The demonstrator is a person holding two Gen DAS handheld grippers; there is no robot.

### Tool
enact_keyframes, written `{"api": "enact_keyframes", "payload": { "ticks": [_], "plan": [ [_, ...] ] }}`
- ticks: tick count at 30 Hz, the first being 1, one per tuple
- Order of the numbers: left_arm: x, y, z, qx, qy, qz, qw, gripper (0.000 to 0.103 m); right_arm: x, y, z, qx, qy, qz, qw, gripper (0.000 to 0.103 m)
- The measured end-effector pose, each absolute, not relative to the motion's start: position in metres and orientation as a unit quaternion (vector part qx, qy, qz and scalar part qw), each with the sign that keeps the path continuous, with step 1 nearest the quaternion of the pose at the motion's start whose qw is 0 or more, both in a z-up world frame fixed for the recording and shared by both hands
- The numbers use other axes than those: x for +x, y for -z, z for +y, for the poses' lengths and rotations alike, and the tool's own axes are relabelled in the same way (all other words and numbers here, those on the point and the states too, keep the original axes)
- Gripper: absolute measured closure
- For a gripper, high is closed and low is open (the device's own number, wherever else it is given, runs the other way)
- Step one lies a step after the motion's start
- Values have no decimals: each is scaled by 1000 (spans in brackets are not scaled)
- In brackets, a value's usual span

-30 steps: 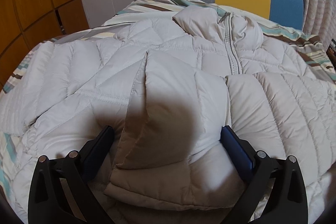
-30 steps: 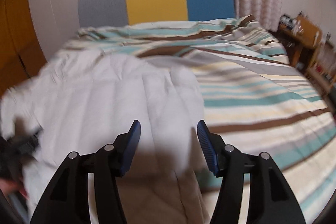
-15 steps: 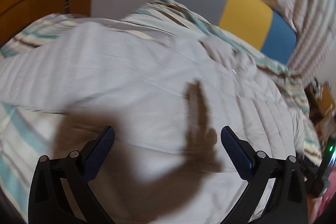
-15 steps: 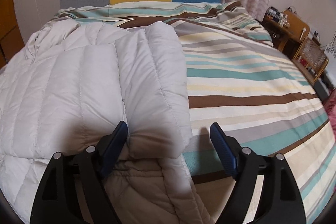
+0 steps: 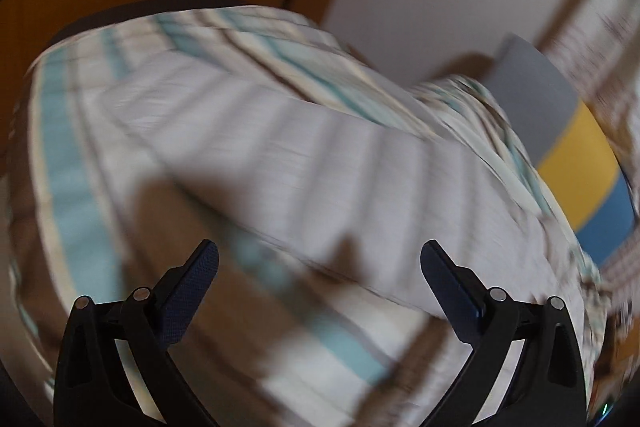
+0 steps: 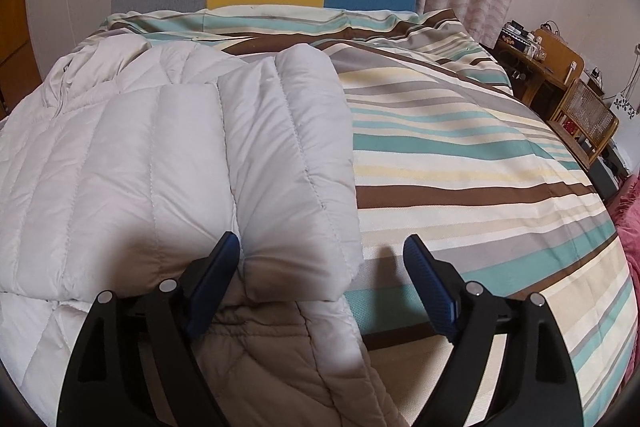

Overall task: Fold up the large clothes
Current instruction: 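Grasp the other sleeve cuff with the left gripper and lift it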

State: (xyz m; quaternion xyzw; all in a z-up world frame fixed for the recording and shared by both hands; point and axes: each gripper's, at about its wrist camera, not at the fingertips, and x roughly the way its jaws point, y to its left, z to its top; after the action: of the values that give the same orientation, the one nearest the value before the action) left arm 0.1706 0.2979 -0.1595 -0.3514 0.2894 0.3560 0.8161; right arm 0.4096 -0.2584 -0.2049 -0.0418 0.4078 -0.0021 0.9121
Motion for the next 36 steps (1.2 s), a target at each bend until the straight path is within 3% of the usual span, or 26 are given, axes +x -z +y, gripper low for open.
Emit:
{"api": "enact_keyframes", "payload": {
  "ticks": [5, 11, 16, 20, 24, 27, 36],
  "plan": [
    [143, 173, 348, -399, -411, 275, 772, 24, 410, 205, -258, -39, 1, 409, 912, 19],
    [112, 193, 395, -471, -461, 228, 716, 24, 409, 206, -258, -40, 2, 408, 912, 19],
    [117, 195, 410, -473, -454, 212, 724, 24, 410, 206, -258, -40, 2, 409, 912, 19],
    [125, 198, 415, -451, -486, 218, 716, 45, 409, 206, -258, -44, 4, 407, 912, 19],
    [133, 203, 421, -435, -513, 222, 706, 81, 409, 207, -257, -47, 6, 407, 912, 19],
    [126, 202, 418, -455, -511, 208, 699, 93, 409, 208, -257, -48, 7, 407, 912, 18],
    [131, 152, 370, -370, -508, 155, 762, 96, 409, 208, -256, -48, 7, 406, 912, 18]
  ]
}}
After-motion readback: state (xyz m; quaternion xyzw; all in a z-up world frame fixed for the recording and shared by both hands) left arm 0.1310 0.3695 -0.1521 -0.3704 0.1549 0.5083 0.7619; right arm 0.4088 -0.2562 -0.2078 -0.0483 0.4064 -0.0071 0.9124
